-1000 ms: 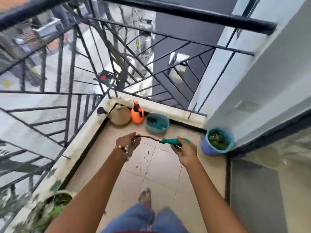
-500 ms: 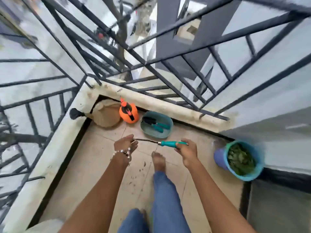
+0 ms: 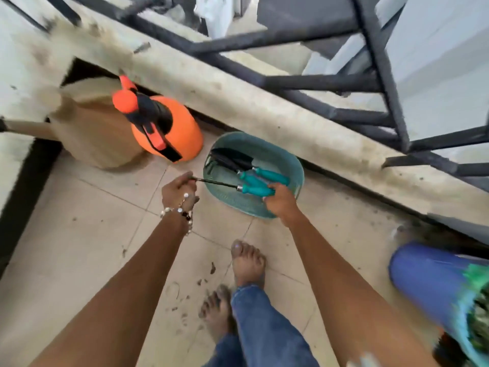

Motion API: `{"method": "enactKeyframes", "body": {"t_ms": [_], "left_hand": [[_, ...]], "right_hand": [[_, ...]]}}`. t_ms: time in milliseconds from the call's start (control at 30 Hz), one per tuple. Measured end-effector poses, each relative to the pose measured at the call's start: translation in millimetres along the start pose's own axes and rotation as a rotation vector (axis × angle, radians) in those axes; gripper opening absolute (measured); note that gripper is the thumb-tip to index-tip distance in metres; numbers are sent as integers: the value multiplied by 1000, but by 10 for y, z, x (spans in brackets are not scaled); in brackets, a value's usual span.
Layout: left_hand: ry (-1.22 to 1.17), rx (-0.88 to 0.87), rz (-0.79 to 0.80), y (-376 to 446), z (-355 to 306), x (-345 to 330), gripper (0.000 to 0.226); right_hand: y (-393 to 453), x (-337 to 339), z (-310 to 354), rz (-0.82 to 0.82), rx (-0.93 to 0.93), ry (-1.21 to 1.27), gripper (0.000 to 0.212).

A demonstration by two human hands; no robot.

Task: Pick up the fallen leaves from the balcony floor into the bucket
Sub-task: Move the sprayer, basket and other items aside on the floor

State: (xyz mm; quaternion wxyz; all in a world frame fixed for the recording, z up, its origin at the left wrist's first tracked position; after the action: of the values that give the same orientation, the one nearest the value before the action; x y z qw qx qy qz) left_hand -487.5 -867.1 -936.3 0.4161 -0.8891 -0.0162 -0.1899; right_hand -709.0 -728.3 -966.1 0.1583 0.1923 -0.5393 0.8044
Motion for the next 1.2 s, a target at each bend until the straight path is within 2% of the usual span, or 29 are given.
{"method": "enactKeyframes", "body": {"t_ms": [167,300,400,500,567,700,800,900,1000,1033,1067,1133,1200], "left_hand": [[37,-89,68,161,218,-218,40],[46,3,21,54,212,-196,44],[48,82,53,-283,6,-17,34],[18,105,85,-915,-387,285,24],[-11,117,128,-1302,-635,456,21],[-225,218,220,-2280,-1023,1123,23],[-378,187,162,-3025,-1268,1700,23],[-390,67,57,-3691,-1380,2325,21],[-542,26,-61,-4302,-1185,3108,22],[-601,15,-42,-4393,-1120,3211,21],[-662,16,-103,-4697,-887,3611,21],[-710,8,-104,-4857,-767,3798,23],[-795,9,-212,-5371,-308,4323,23]], "right_hand": [[351,-344,-157,15,-104,-20,32],[190,-301,-146,-6,-102,14,33],[-206,-134,-41,12,-89,106,29],[-856,162,262,64,-65,172,12],[-1275,352,498,76,-42,211,16],[-2508,736,1144,135,56,192,16],[-3405,894,1659,187,177,188,16],[-4182,865,2056,273,310,130,17],[-5052,626,2301,395,421,47,22],[-5208,611,2331,401,445,53,23],[-5694,441,2364,430,516,-3,22],[-5896,390,2406,416,540,-11,18],[-6567,-15,2258,502,625,-97,17]]}}
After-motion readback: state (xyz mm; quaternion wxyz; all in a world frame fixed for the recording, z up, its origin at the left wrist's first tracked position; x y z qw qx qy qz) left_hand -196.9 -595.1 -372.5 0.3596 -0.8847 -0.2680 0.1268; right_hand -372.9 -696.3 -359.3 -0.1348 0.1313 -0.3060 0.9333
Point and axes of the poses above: each hand's wrist, its own y-axis towards the middle knuckle, its own x-axis out of the back of the hand, z = x × y, the point moved 7 cm from there along y, towards the middle knuckle, and after that the axes turned 2 degrees about -z, right-handed, at the moved point
